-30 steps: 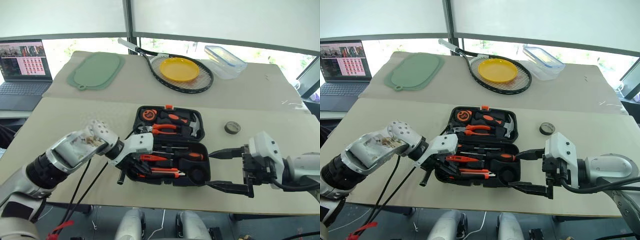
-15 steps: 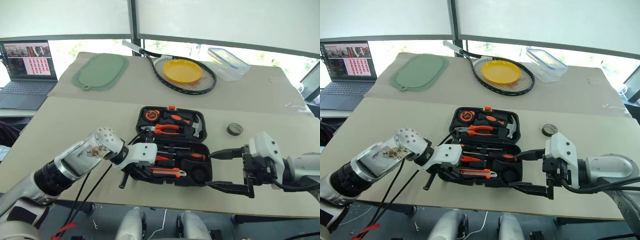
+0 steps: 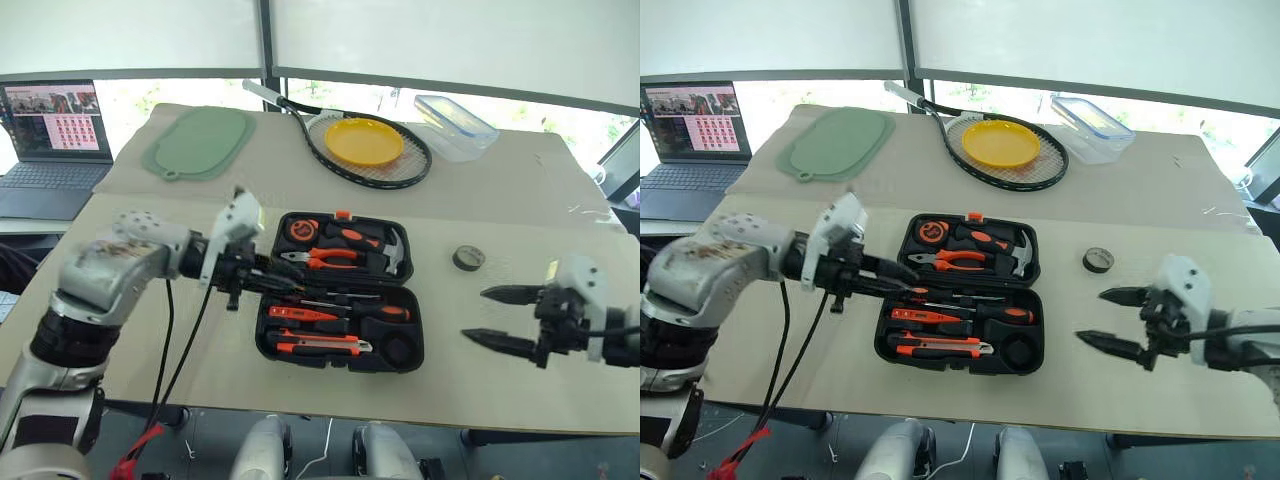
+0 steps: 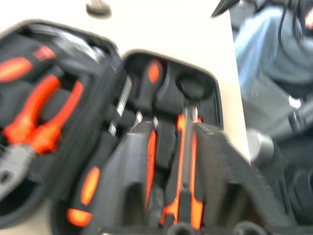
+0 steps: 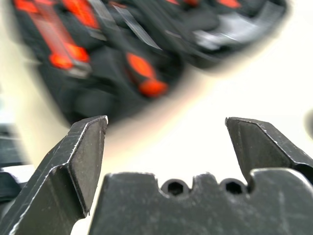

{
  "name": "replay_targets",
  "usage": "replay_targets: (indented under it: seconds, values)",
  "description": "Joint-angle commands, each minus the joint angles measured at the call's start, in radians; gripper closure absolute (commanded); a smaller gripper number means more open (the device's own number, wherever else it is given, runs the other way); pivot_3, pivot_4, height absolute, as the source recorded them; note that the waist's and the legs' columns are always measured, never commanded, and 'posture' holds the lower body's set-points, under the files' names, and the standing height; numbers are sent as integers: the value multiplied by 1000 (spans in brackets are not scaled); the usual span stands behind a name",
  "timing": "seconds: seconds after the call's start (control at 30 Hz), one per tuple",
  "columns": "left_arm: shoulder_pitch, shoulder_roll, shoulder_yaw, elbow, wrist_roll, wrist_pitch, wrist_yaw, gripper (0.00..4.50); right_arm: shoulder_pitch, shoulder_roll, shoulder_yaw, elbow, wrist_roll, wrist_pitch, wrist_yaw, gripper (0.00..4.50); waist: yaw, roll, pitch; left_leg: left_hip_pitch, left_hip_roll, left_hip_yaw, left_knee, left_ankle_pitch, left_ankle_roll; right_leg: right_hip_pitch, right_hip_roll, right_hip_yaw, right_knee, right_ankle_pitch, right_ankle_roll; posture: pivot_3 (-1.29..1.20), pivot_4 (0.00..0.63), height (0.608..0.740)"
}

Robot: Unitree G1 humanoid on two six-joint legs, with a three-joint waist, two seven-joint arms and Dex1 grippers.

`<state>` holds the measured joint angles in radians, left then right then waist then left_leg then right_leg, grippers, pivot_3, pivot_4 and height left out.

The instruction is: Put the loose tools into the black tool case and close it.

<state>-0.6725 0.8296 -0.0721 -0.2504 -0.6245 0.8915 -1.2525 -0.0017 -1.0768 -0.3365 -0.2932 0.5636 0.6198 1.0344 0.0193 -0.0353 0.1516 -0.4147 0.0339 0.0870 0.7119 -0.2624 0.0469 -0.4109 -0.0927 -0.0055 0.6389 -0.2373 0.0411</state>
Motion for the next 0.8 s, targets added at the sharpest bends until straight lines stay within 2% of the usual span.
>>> replay_targets:
  seconds: [0.03, 0.13, 0.17, 0.4, 0.63, 0.73, 0.8]
  values:
    - [16, 16, 46, -75, -26, -58, -12, 1156, -174, 7, 136, 165, -100, -65, 9, 0, -11, 1, 0, 0, 0, 0, 0, 0, 0, 0, 0, 1, 0, 0, 0, 0, 150, 738]
    - [42, 17, 50, -111, -26, -72, 8, 111, -324, 48, 255, 306, -190, -101, 7, 0, -14, 1, 1, 0, 0, 1, -2, 0, 0, -2, 1, 1, 1, -1, -2, 0, 150, 738]
    - [50, 17, 53, -125, -31, -70, 15, 40, -370, 65, 287, 354, -217, -111, 5, 0, -16, 2, 1, 0, 0, 1, -3, 0, -1, -3, 1, 1, 1, -1, -2, 0, 150, 738]
    - [104, 31, 84, -213, -77, -43, 64, 40, -610, 196, 428, 674, -385, -181, -47, 0, -17, 2, 2, -6, -1, 3, -3, 1, -1, -11, 1, 4, 3, 0, -1, 0, 150, 738]
    - [93, 23, 77, -211, -70, -44, 130, 40, -736, 288, 484, 901, -482, -262, -48, 0, -17, 3, 2, -6, -1, 4, -3, 1, -1, -11, 1, 4, 3, 0, -1, 0, 150, 738]
    - [87, 23, 72, -208, -80, -45, 135, 0, -775, 318, 484, 991, -516, -281, -78, 672, -20, 3, 3, -6, -1, 4, -3, 1, -1, -11, 1, 4, 3, 0, -1, 0, 150, 738]
    - [84, 22, 70, -209, -84, -49, 136, 0, -781, 328, 478, 1029, -528, -299, -87, 1432, -22, 3, 3, -6, -1, 4, -3, 1, -2, -11, 1, 4, 3, 0, -1, 0, 150, 738]
